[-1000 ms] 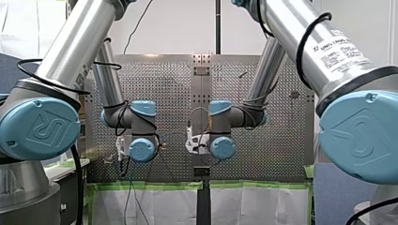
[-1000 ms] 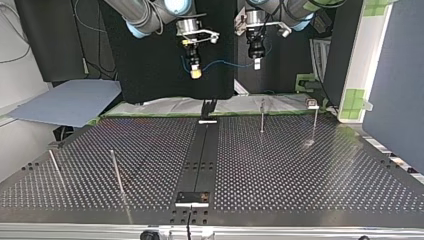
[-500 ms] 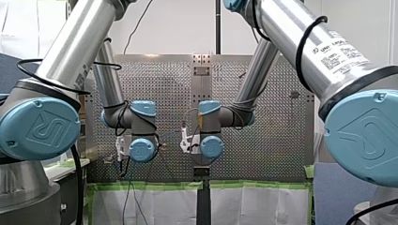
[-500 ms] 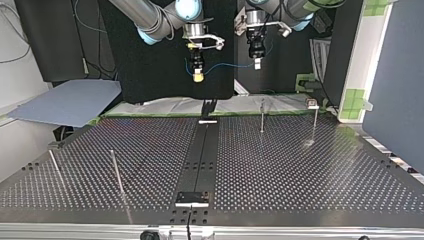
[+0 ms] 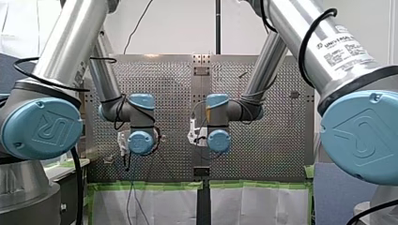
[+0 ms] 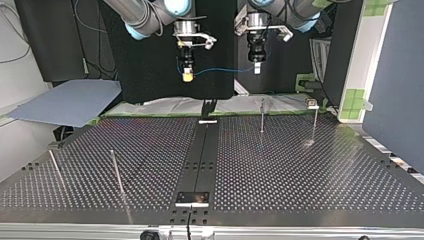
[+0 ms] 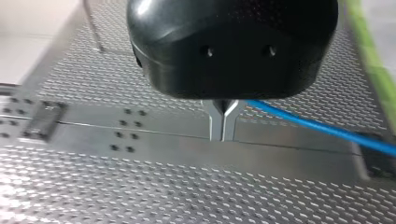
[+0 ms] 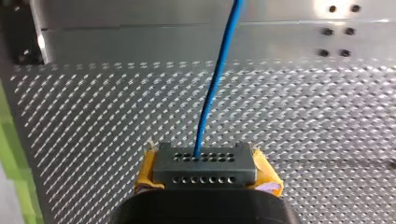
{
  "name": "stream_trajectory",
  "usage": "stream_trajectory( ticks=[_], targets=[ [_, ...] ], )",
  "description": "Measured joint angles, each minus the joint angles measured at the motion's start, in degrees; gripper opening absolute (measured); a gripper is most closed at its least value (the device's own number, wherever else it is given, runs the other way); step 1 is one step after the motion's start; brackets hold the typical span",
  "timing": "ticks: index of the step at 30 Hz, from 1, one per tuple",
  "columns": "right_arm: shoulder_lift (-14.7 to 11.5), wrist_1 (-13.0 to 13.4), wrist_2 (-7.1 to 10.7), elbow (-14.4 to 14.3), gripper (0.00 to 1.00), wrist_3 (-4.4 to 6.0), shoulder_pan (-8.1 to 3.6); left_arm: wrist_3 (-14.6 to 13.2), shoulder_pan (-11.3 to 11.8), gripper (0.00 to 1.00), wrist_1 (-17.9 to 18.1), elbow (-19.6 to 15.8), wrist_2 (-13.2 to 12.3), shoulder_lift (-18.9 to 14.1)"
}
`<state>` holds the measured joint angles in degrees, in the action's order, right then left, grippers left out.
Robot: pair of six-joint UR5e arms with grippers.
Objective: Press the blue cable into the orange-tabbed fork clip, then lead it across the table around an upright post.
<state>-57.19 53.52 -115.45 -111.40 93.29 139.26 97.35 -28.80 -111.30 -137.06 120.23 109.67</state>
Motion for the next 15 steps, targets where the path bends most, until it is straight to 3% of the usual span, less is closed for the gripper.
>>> stream_trajectory(
  ticks=[4,8,15],
  targets=[
    [-1.7,1.6,1.96,-0.4,0.0,2.16,-0.39,2.2,1.8,0.0,0.2,0.0,-2.2,-1.4],
    [-0.6,3.7,3.82,-0.4,0.0,4.5,-0.98,4.1,3.6,0.0,0.2,0.0,-4.1,-1.6],
    [2.2,6.4,6.67,0.1,0.0,6.46,-2.07,7.2,7.9,0.0,1.2,0.0,-8.3,1.2]
  ],
)
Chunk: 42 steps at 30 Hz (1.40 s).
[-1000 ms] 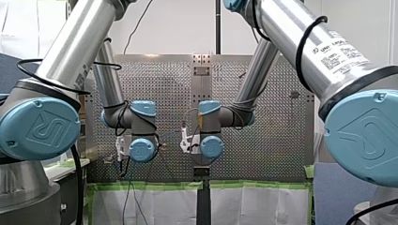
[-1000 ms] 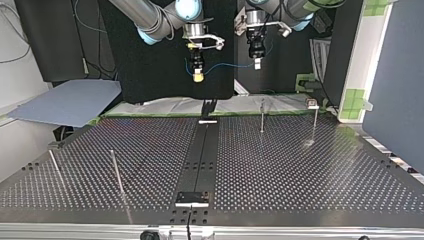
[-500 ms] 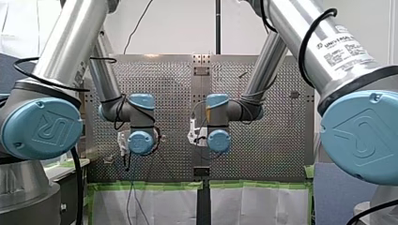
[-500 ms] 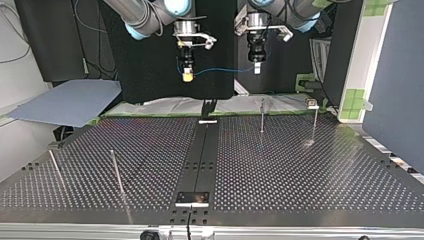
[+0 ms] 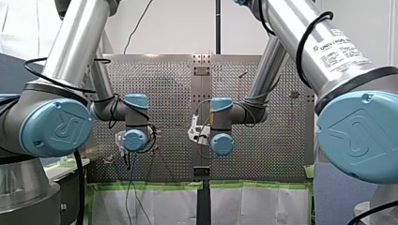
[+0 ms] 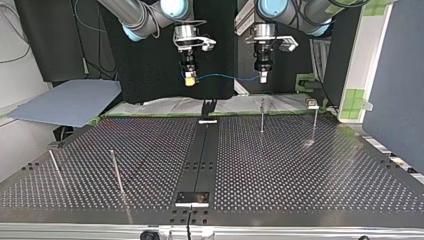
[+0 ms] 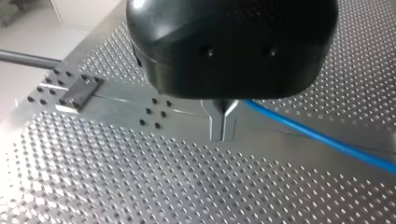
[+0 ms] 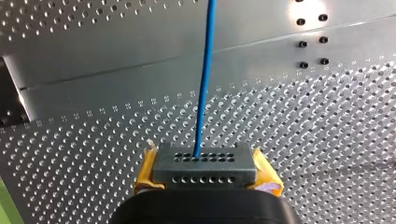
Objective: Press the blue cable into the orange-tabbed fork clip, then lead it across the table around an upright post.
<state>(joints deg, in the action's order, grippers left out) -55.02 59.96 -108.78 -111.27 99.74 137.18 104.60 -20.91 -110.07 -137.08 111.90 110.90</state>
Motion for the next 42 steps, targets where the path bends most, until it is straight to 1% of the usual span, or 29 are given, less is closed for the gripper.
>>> stream_trajectory(
  ticks=[3,8,13,16,20,23,27,30,32,38,42],
  targets=[
    [0.3,0.4,1.36,0.1,0.0,0.51,-0.68,0.2,1.6,0.0,1.3,0.0,-1.6,1.5],
    [0.5,0.9,3.38,0.2,0.0,0.79,-1.94,0.5,4.2,0.0,3.8,0.0,-4.2,4.1],
    [1.1,1.2,5.11,0.8,0.0,0.96,-3.15,0.0,7.1,0.0,6.7,0.0,-7.1,7.0],
    [2.2,1.1,6.16,1.6,0.0,1.06,-3.74,-0.7,8.8,0.0,8.4,0.1,-8.8,8.7],
    [4.5,0.4,7.73,3.8,0.0,1.27,-4.37,-0.9,11.1,0.0,10.1,0.0,-11.1,11.0],
    [6.4,-0.4,9.23,5.6,0.0,1.49,-4.63,-0.4,12.9,0.0,10.4,0.0,-12.9,12.8],
    [8.9,-0.9,10.11,8.1,0.0,1.58,-4.74,1.2,15.4,0.0,10.4,0.0,-15.4,14.8],
    [10.8,-0.8,10.39,9.7,0.0,1.6,-4.83,2.0,16.4,0.0,10.3,0.1,-17.1,15.4],
    [11.8,-0.8,10.72,10.5,0.0,1.61,-4.95,2.6,16.6,0.0,10.2,0.1,-18.2,15.7],
    [13.4,-1.1,11.75,12.7,0.0,1.65,-5.37,4.6,16.8,0.0,9.4,0.3,-21.6,18.3],
    [14.4,-1.6,12.33,13.9,0.0,1.8,-5.63,5.9,16.7,0.0,8.7,1.6,-24.0,19.6]
  ],
)
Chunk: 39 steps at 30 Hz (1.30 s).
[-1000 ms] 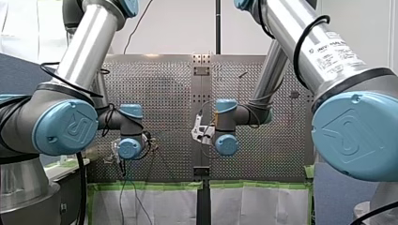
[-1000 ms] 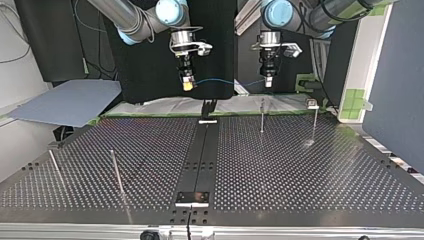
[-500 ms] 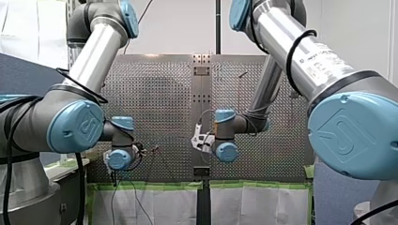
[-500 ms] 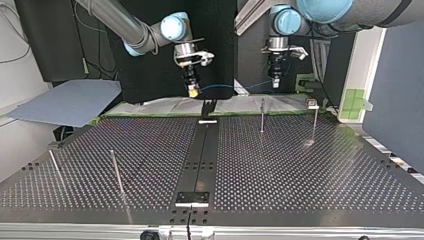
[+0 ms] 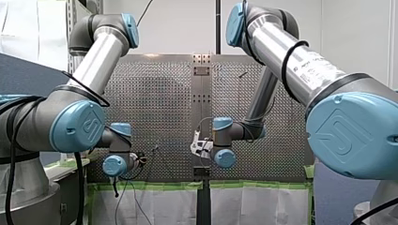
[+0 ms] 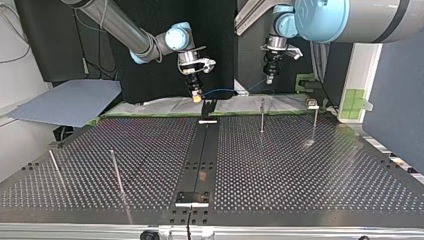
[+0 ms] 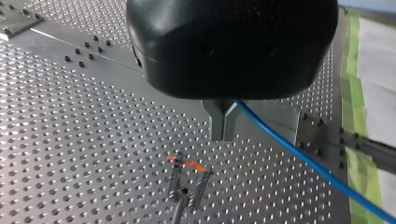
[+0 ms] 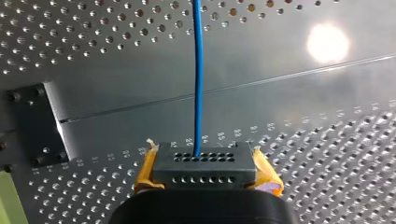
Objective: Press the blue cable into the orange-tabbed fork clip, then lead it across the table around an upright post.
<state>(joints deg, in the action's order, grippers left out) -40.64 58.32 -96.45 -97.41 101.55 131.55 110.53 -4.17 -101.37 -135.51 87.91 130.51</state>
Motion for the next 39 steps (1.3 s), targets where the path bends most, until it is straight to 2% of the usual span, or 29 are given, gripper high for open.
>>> stream_trajectory(
  ticks=[6,11,23,32,39],
  targets=[
    [0.9,0.0,0.17,0.8,0.0,0.06,-0.45,1.1,-0.1,0.0,-2.6,2.8,-3.5,0.3],
    [1.4,0.1,0.2,1.2,0.0,0.07,-1.16,1.2,-0.2,0.0,-4.8,4.8,-4.5,0.3],
    [5.5,0.4,0.24,2.7,0.0,0.06,-1.48,1.8,1.2,0.0,-6.9,7.0,-2.9,0.3],
    [6.3,1.2,2.79,4.4,0.0,0.03,-1.52,2.0,2.0,0.0,-7.7,8.8,-2.6,0.3],
    [8.9,-0.9,3.47,7.5,0.0,-0.03,-1.51,3.0,2.4,0.0,-8.3,10.2,-2.6,0.3]
  ],
)
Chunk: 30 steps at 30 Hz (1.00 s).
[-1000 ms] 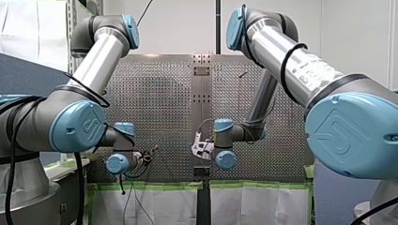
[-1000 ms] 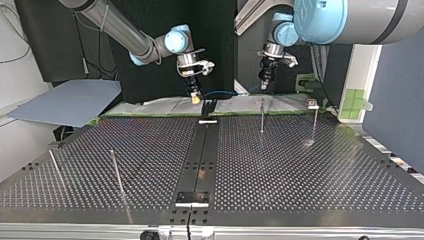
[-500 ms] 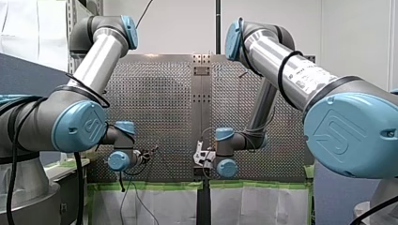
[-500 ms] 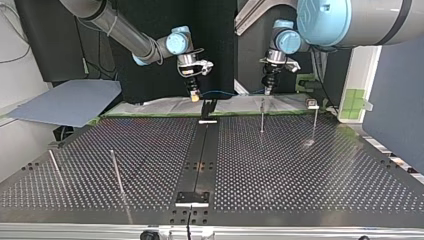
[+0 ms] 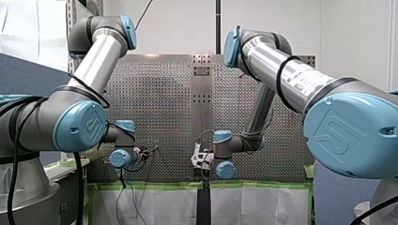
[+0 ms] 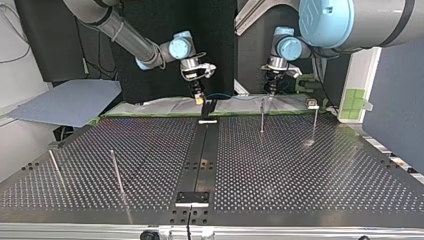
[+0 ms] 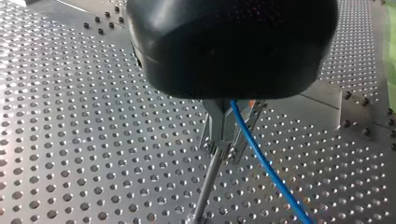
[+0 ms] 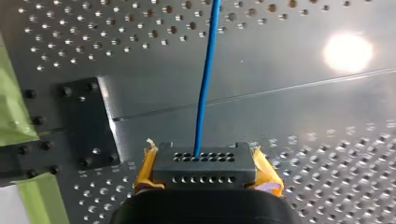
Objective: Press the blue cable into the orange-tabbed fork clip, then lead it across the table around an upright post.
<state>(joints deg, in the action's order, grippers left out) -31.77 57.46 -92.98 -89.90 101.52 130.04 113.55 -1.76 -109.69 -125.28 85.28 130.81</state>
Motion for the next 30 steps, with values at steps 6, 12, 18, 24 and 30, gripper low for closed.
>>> stream_trajectory(
  ticks=[6,12,18,24,30],
  targets=[
    [0.8,-0.5,0.12,0.9,0.0,0.09,-0.04,0.1,0.5,0.0,-0.1,0.3,0.1,0.0],
    [0.9,-0.7,0.16,1.0,0.0,0.1,-0.07,-0.1,1.2,0.0,-0.2,0.3,0.6,0.0],
    [1.0,-0.6,0.13,1.0,0.0,0.15,-0.05,0.1,1.4,0.0,-0.2,0.3,0.7,0.8],
    [1.0,-0.8,0.15,1.0,0.0,0.13,-0.06,-0.1,1.5,0.0,0.3,1.5,0.3,3.5],
    [1.1,-0.9,0.16,1.0,0.0,0.02,-0.09,0.2,1.6,0.0,1.0,2.2,-0.2,4.5]
  ],
)
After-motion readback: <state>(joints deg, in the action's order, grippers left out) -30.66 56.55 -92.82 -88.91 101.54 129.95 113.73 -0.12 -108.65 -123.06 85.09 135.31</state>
